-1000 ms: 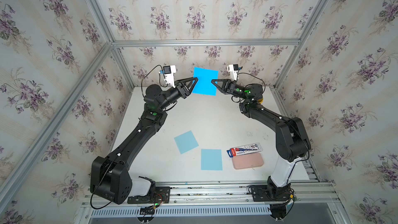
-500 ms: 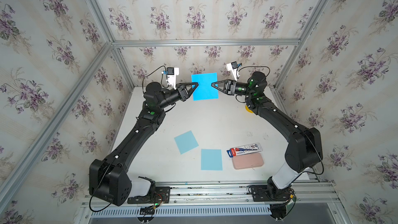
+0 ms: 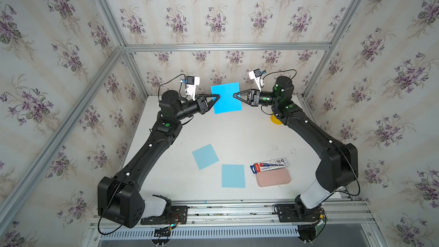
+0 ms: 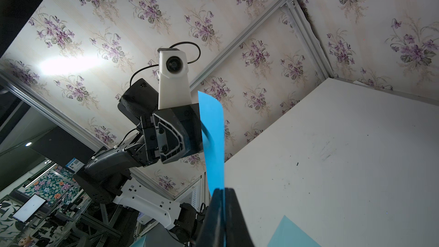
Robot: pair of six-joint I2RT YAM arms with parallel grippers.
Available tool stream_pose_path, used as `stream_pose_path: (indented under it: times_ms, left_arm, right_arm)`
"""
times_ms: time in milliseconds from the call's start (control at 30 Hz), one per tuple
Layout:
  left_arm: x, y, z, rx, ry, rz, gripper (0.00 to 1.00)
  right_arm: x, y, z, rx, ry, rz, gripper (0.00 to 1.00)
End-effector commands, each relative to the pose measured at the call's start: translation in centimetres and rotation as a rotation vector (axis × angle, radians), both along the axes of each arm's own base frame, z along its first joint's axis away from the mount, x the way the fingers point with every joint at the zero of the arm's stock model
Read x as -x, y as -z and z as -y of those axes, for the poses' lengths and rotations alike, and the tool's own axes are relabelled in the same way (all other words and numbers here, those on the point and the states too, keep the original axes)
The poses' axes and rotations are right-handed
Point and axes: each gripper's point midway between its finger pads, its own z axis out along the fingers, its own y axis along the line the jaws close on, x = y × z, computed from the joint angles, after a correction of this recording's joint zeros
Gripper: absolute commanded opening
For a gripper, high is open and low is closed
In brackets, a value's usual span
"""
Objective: Fold the square paper along the opposite sides
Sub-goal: Fold the paper.
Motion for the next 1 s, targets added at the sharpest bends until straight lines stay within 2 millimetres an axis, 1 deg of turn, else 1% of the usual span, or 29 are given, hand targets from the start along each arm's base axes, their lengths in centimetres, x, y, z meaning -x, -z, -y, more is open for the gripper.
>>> stream_pose_path:
  times_ms: [0, 133, 333, 500, 567, 633, 700, 800, 967]
  left_arm:
    - [0.2, 0.2, 0.2, -0.019, 0.017, 0.027, 0.3]
    - [0.2, 0.9, 0.2, -0.048, 0.012, 0.025, 0.28]
    - [0.1, 1.9, 0.0, -0.087, -0.007, 0.023, 0.29]
    - [0.0, 2.3, 0.0, -0.096, -0.008, 0.022, 0.28]
    - [0.0, 2.2, -0.1, -0.097, -0.013, 0.026, 0.2]
    - [-0.1, 2.3, -0.1, -0.099, -0.017, 0.026, 0.08]
    - [-0.2, 2.3, -0.1, -0.097, -0.023, 0.023, 0.0]
    - [-0.8, 2.6, -0.5, -0.105, -0.058, 0.004, 0.0]
    - [-0.5, 1.8, -0.1, -0.096, -0.028, 0.026, 0.0]
  right_arm:
    - [0.2, -0.4, 0.0, 0.001, 0.004, 0.028, 0.0]
    - [0.2, -0.4, 0.1, 0.004, 0.004, 0.027, 0.0]
    - [0.1, -0.2, 0.1, 0.011, 0.011, 0.026, 0.0]
    - [-0.1, -0.3, 0.1, 0.012, 0.012, 0.026, 0.0]
    - [-0.1, -0.2, 0.2, 0.014, 0.015, 0.025, 0.0]
    - [0.0, -0.2, 0.2, 0.015, 0.015, 0.024, 0.0]
    - [0.0, -0.2, 0.2, 0.015, 0.015, 0.024, 0.0]
    - [0.2, -0.2, 0.3, 0.016, 0.018, 0.028, 0.0]
    - [0.2, -0.3, 0.6, 0.019, 0.034, 0.037, 0.0]
